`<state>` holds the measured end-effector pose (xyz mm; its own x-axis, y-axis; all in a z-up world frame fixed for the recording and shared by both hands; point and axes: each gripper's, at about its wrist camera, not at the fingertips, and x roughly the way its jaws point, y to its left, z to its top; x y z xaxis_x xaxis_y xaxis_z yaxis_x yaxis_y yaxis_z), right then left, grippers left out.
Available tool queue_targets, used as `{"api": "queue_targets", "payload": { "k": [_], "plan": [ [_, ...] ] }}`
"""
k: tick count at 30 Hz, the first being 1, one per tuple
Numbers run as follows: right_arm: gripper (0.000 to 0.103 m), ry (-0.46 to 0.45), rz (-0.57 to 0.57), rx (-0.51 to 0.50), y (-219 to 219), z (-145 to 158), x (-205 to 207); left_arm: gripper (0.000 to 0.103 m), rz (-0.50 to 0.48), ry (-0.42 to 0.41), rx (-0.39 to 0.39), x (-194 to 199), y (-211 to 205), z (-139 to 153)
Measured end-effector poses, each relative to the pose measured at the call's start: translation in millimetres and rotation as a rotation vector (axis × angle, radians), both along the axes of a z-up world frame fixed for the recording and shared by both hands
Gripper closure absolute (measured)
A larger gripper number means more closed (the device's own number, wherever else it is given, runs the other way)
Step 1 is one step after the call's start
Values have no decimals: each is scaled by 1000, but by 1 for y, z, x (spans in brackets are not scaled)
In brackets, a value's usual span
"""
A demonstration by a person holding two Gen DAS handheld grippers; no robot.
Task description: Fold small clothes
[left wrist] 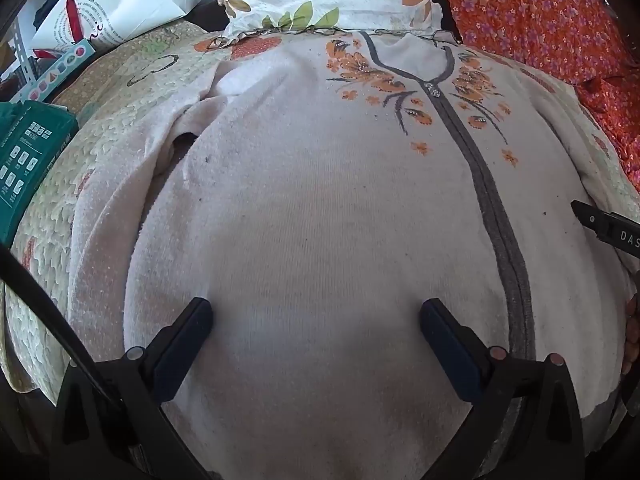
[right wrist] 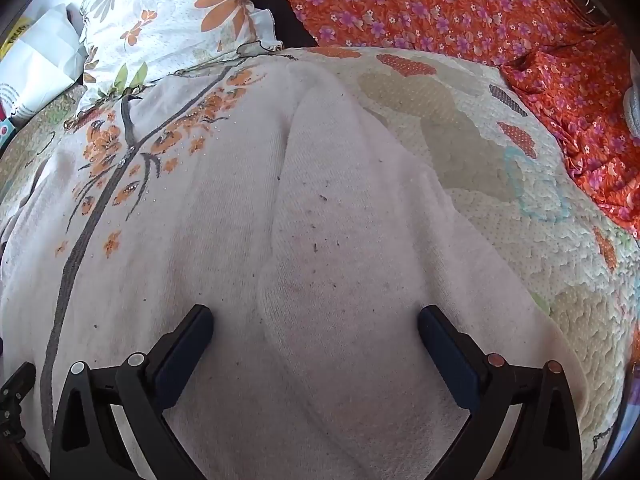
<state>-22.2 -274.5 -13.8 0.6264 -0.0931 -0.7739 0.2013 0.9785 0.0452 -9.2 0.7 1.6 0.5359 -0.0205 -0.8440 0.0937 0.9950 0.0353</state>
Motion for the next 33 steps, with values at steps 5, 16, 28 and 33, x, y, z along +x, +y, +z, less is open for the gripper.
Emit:
{"api": "queue_targets", "payload": {
  "k": [5,16,28,33],
  "plan": [
    [0,1,0,0,0,0,-1,0,-3,-7,1,-1,1,0],
    [0,2,1,-1,0,-1,-1,0,-7,-14,4,-2,-1,0],
    [0,-1,1,1,1,-1,-1,0,-3,-26,9,-3,-1,0],
    [0,-4,0,2,1,-1,-1,0,-3,-26,9,-4,-2,-1]
  ]
}}
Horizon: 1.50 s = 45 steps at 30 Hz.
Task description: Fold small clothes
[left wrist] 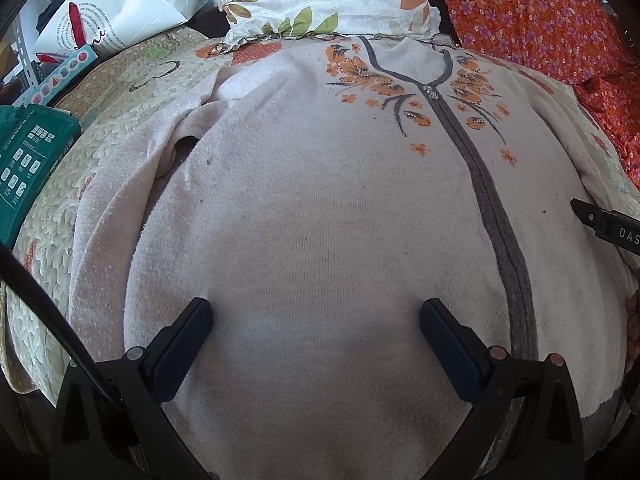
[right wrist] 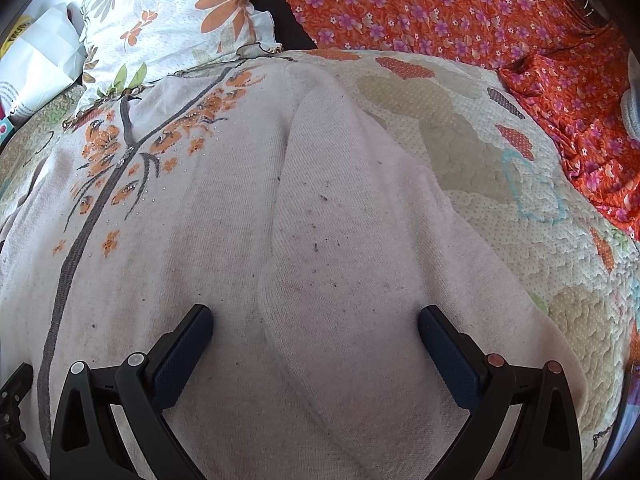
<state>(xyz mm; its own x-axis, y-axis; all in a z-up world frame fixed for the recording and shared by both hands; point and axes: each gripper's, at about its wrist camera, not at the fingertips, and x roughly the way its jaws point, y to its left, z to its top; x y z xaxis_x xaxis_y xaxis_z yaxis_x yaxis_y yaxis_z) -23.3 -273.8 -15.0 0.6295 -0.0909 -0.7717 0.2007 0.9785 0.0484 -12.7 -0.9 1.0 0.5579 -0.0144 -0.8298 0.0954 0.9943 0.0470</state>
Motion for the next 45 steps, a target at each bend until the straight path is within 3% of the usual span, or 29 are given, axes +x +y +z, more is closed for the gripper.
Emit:
{"api": "queue_targets", "payload": {
  "k": [9,12,14,16,18,26,28,31,34,39,40,42,43,44,45],
  "plan": [
    [0,-21,-9,14,-7,3,-6,0,-9,23,-3,0,0,2],
    [0,-18,-12,7,-6,5,-6,0,-34,47,-47,-3,2,10],
    [0,14,-8,0,-6,3,-2,1,-54,47,-81,-6,4,19],
    [0,121,-4,-92,-1,-1,1,1,-68,16,-102,-11,9,35],
    [0,145,-7,-138,2,0,4,1,-68,-26,-112,-13,17,54],
    [0,119,10,-14,-2,1,4,1,51,-27,-87,3,83,78],
    [1,125,8,-8,-4,4,3,1,87,-21,-98,10,103,80],
    [5,125,0,77,-11,18,-2,6,136,-12,-135,19,129,78],
    [5,72,-7,190,-24,33,-11,12,145,9,-170,28,137,70],
    [5,63,-46,228,-34,35,-13,12,102,62,-165,54,125,49],
    [5,72,-50,227,-34,33,-12,17,90,77,-150,59,122,44],
    [5,99,-52,239,-35,28,-10,48,70,108,-73,69,117,36],
    [6,107,-49,243,-35,26,-9,91,74,124,-29,73,117,32],
    [6,112,-45,249,-36,26,-9,99,83,139,-22,75,121,31],
    [7,115,-40,247,-35,26,-9,100,103,138,-74,77,133,34]
  ]
}}
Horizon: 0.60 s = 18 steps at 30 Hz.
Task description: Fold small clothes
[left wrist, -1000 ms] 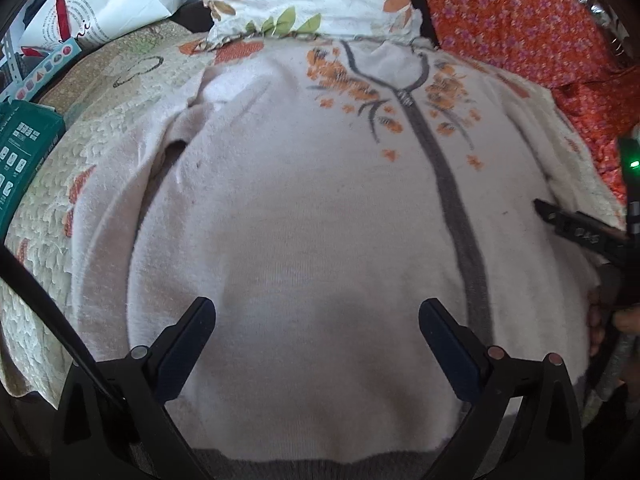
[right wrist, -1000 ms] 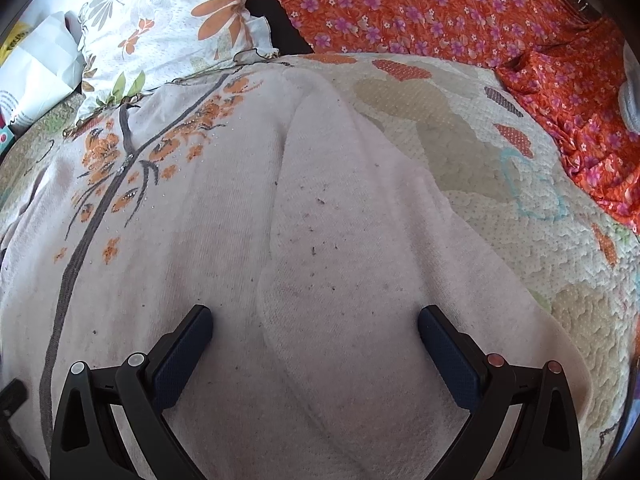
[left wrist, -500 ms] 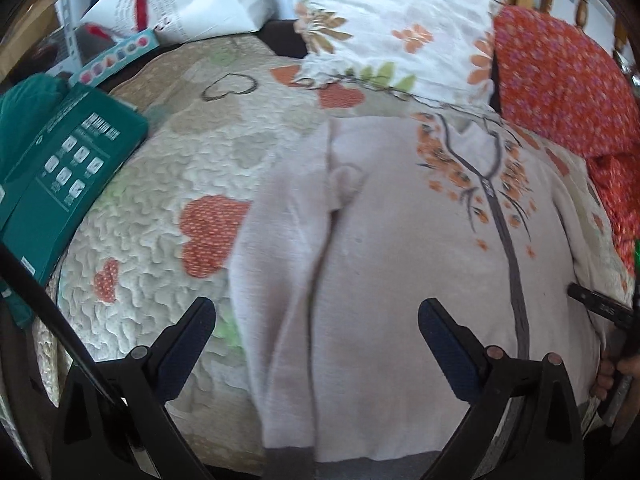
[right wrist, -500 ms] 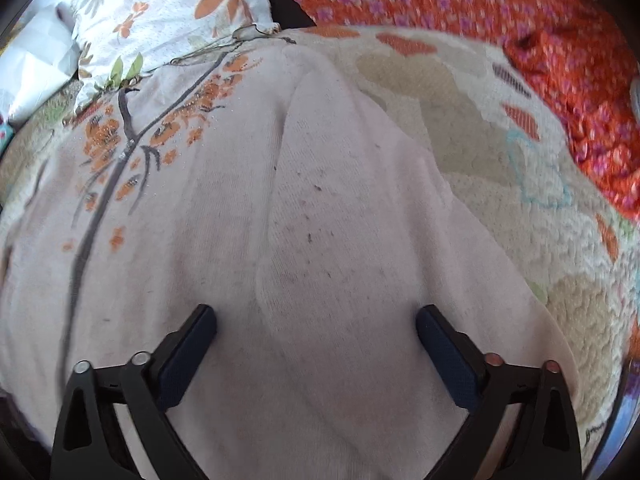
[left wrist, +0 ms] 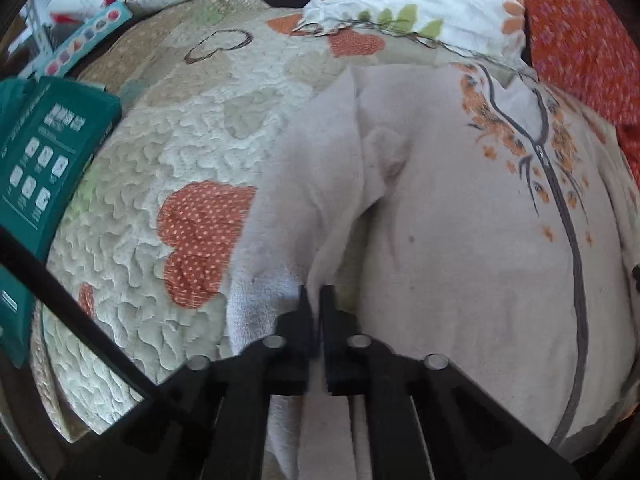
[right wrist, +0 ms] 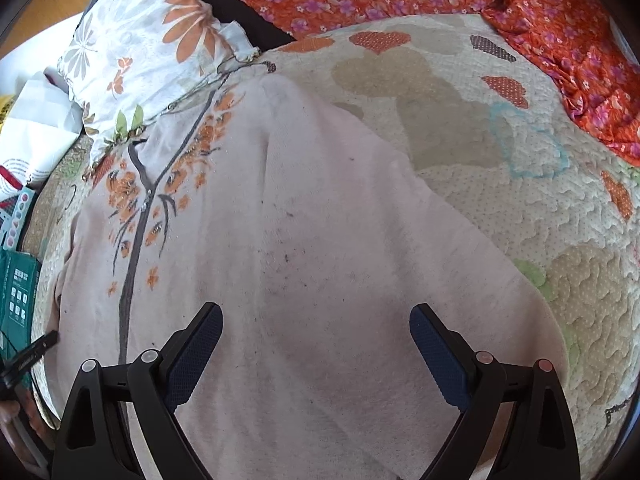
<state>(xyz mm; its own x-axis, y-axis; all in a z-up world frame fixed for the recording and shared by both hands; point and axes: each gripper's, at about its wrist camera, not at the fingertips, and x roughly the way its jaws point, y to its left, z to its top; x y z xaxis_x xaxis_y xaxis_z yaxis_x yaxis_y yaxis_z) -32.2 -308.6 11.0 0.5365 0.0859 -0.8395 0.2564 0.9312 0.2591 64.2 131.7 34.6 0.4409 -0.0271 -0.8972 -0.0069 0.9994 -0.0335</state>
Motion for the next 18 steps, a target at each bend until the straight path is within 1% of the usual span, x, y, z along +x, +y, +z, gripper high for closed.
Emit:
{"api": "queue_targets", "payload": {
  "k": [1,3,6,9,10,11,12,13,14,15,16,17,18],
  "plan": [
    [8,2,5,-10,1,0,0,100,22,-8,-27,0,9,3],
    [9,2,15,-30,3,2,2,100,76,-32,-33,2,27,11],
    [12,2,31,-45,5,5,4,101,165,-59,54,18,50,21],
    [13,-1,43,-48,7,6,7,101,282,-110,128,41,76,38],
    [13,0,48,-52,8,5,8,100,329,-125,152,50,85,43],
    [13,3,52,-58,10,4,9,97,359,-132,165,56,92,46],
    [13,9,58,-67,13,2,10,94,385,-131,166,60,97,49],
    [13,16,62,-72,14,0,11,92,400,-126,143,62,100,51],
    [13,21,65,-76,16,-1,12,91,397,-130,104,59,100,55],
    [13,25,68,-86,18,-3,12,88,384,-144,67,53,97,59],
    [13,26,70,-96,19,-3,12,76,360,-152,40,47,90,62],
    [13,26,73,-105,20,-3,12,62,339,-149,26,43,81,63],
    [13,26,77,-111,21,-2,12,57,314,-151,10,36,69,65]
  ]
}}
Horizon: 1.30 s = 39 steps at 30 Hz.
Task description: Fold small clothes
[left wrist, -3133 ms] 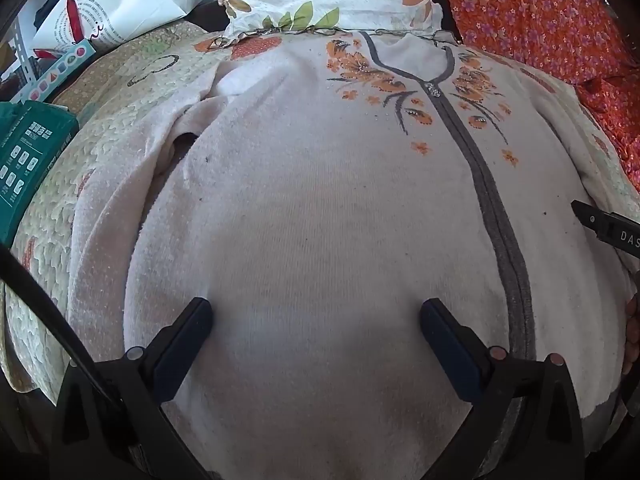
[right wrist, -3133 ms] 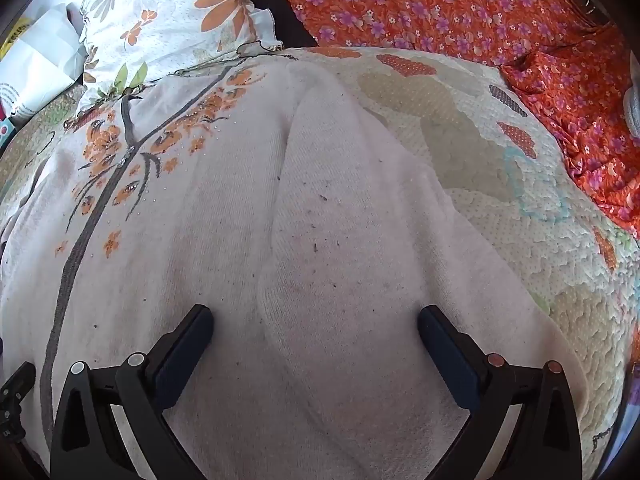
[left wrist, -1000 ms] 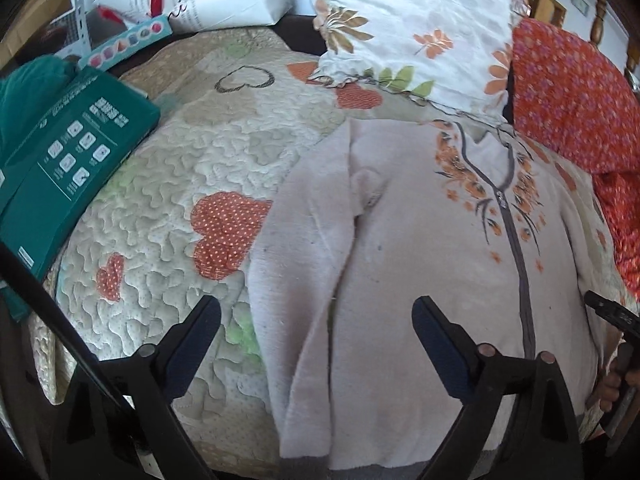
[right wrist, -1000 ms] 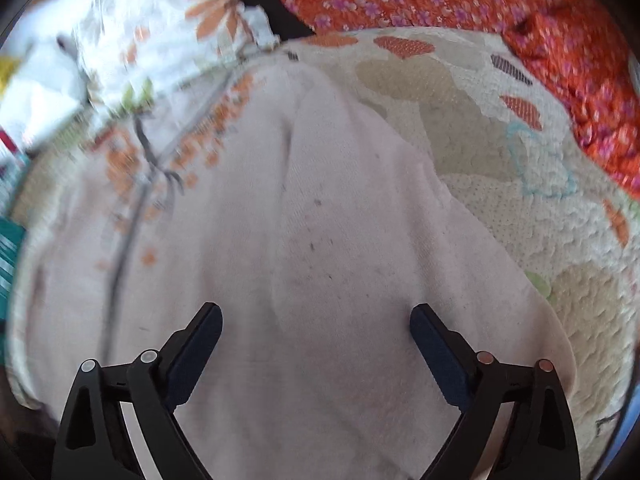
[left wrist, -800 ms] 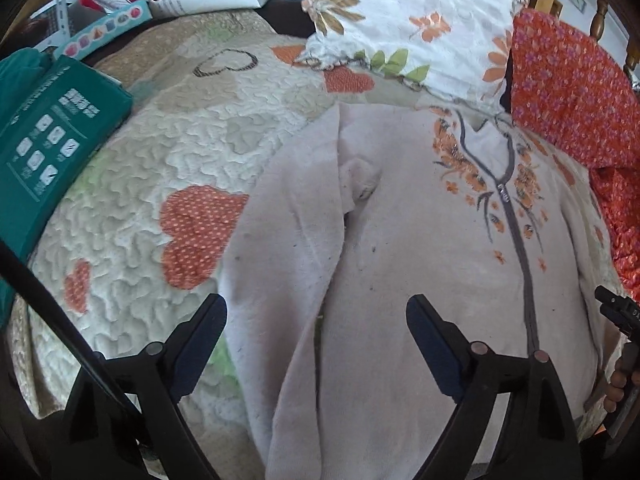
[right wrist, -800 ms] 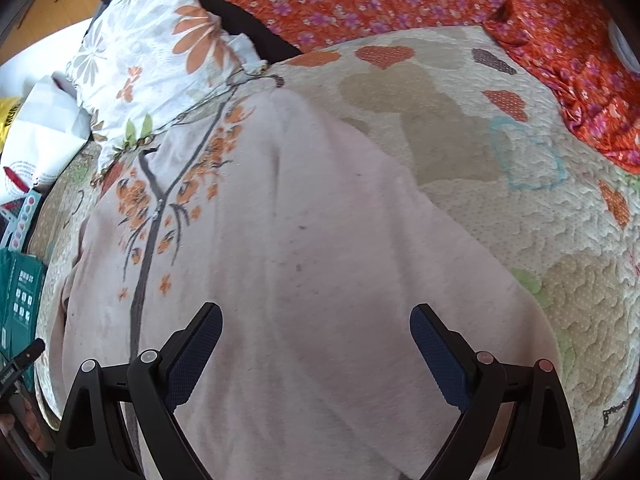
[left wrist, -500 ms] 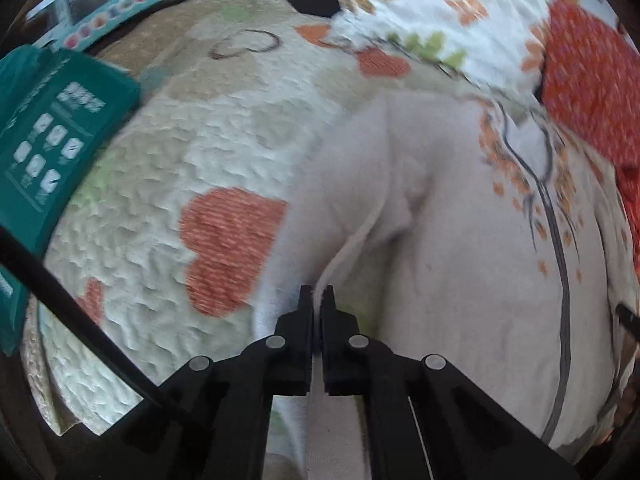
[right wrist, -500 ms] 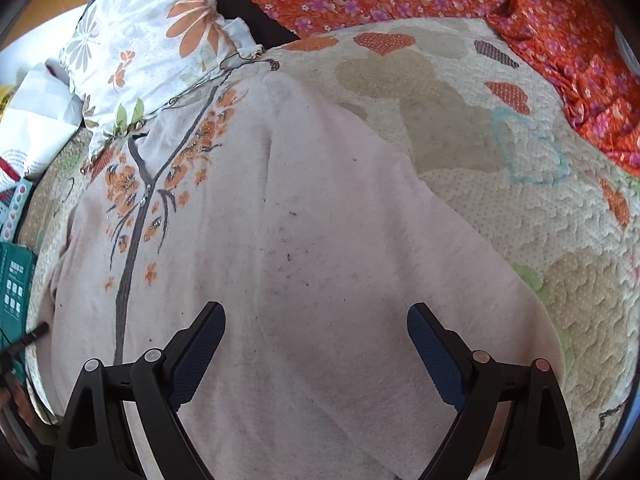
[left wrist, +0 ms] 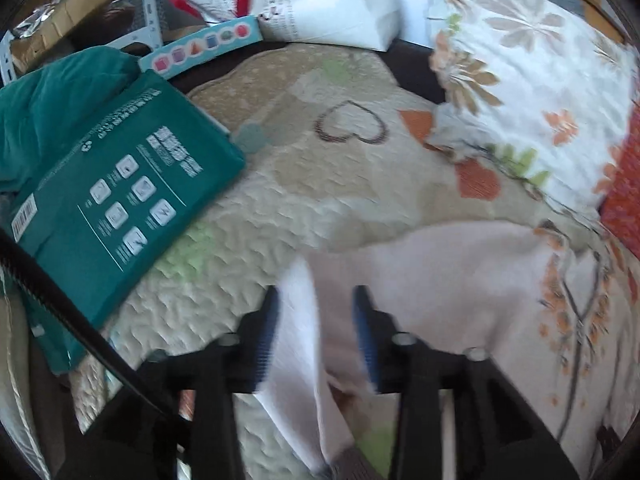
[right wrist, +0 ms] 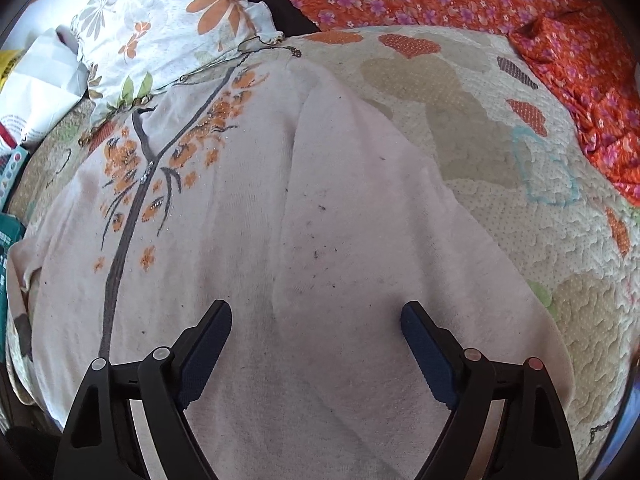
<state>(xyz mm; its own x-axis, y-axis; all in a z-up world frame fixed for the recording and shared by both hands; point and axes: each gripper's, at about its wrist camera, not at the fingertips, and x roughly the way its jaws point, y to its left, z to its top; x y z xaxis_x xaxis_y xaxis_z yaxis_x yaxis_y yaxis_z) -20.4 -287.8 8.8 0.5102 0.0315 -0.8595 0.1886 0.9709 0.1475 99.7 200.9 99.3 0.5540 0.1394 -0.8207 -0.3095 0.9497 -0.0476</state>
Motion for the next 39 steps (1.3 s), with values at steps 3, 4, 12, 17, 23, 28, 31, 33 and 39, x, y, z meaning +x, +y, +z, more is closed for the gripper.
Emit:
{"api": "queue_targets", "payload": {
  "k": [3,4,12,17,23,28,31,33,39],
  "plan": [
    [13,-4,3,5,1,1,-1,47,-91,-8,-61,-20,-36,-1],
    [13,-6,3,5,1,1,-1,40,-128,-5,-85,-31,-51,-3],
    [13,-8,42,-51,15,-1,-9,37,-338,88,-128,-79,-149,-61],
    [13,5,61,-115,16,-6,-16,28,-419,77,-6,-99,-186,-84],
    [13,29,28,-108,0,-11,-23,13,-468,64,52,-104,-190,-92],
    [12,22,18,-111,2,-12,-24,4,-469,34,87,-113,-194,-98],
    [11,25,22,-150,8,-14,-23,0,-455,16,101,-116,-194,-100],
    [11,33,21,-155,9,-14,-23,0,-454,5,103,-118,-193,-101],
    [6,63,28,-99,-1,-15,-22,0,-438,61,94,-113,-193,-100]
  ]
}}
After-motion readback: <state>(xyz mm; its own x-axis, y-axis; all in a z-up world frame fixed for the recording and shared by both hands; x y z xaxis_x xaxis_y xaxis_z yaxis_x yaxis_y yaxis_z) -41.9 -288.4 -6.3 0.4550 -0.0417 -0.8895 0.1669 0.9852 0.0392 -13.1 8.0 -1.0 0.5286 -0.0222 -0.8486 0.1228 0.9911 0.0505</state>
